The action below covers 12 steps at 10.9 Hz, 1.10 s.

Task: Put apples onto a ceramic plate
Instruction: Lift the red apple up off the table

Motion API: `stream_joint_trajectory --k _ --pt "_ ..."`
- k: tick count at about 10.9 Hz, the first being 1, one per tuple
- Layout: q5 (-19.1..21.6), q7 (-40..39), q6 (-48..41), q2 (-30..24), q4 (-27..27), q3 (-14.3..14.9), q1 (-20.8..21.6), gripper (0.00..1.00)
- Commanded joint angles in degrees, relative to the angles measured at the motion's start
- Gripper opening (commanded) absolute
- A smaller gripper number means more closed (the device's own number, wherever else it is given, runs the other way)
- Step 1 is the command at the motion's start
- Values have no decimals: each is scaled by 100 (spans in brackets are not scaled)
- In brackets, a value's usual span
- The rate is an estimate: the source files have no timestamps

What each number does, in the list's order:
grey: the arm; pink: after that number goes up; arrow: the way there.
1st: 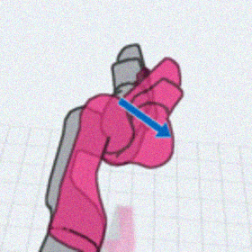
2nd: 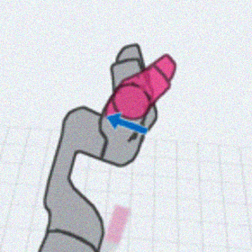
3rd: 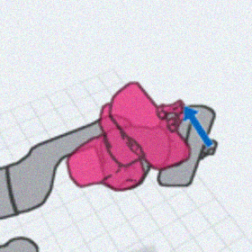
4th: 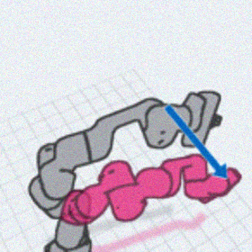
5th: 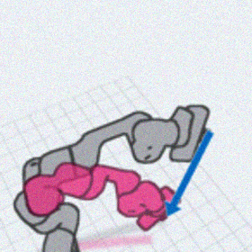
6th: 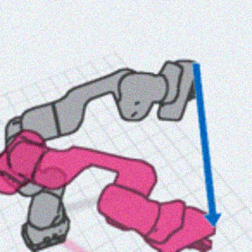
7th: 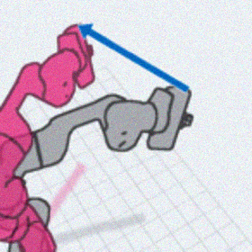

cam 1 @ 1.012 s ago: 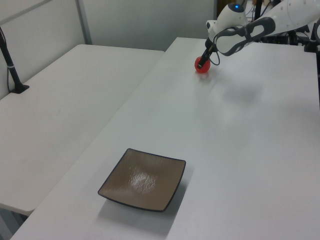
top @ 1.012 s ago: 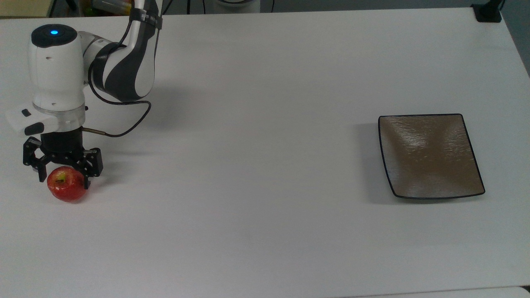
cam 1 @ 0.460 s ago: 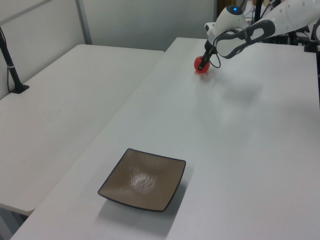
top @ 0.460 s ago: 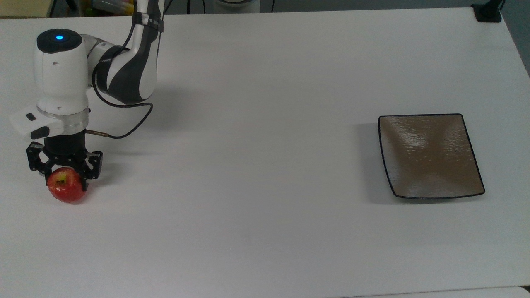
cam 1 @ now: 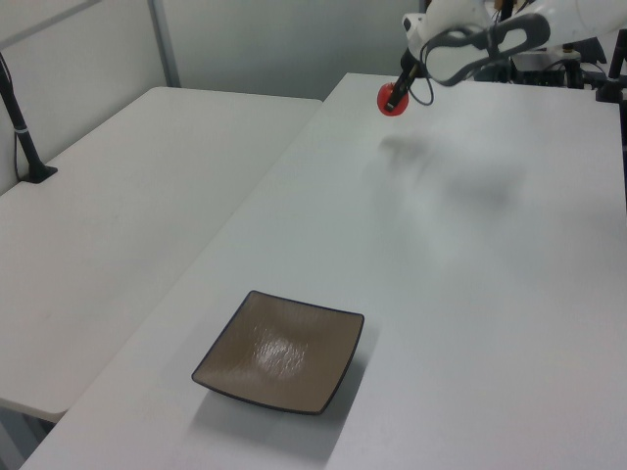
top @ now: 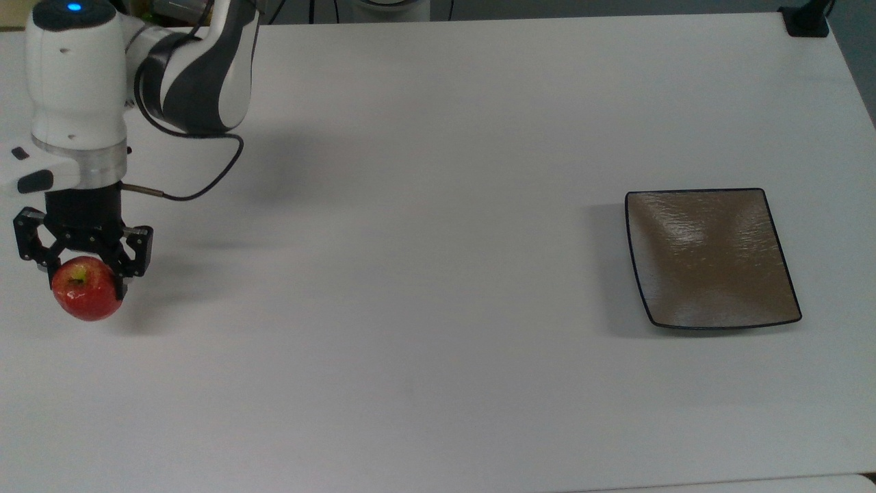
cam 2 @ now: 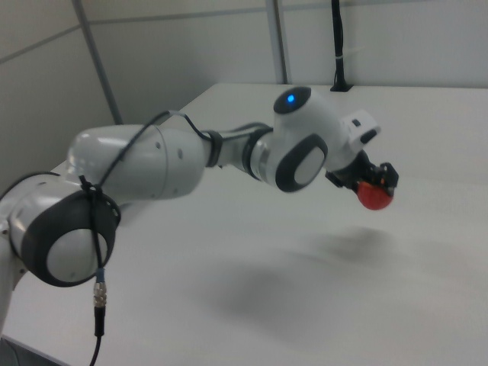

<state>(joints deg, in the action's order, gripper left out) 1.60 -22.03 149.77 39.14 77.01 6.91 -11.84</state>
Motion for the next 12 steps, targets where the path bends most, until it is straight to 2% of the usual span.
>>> stream_joint_trajectory --k 1,4,7,10,12 --pt "-2 93 -1323 -1221 524 -234 84 3" --pt "85 321 -2500 -2223 928 -234 391 3" --pt "130 339 -3909 -2972 1087 -225 813 3" --pt "156 794 -4044 -3561 1640 -199 1550 3" --pt "156 1251 -4044 -3651 1738 -199 2051 3"
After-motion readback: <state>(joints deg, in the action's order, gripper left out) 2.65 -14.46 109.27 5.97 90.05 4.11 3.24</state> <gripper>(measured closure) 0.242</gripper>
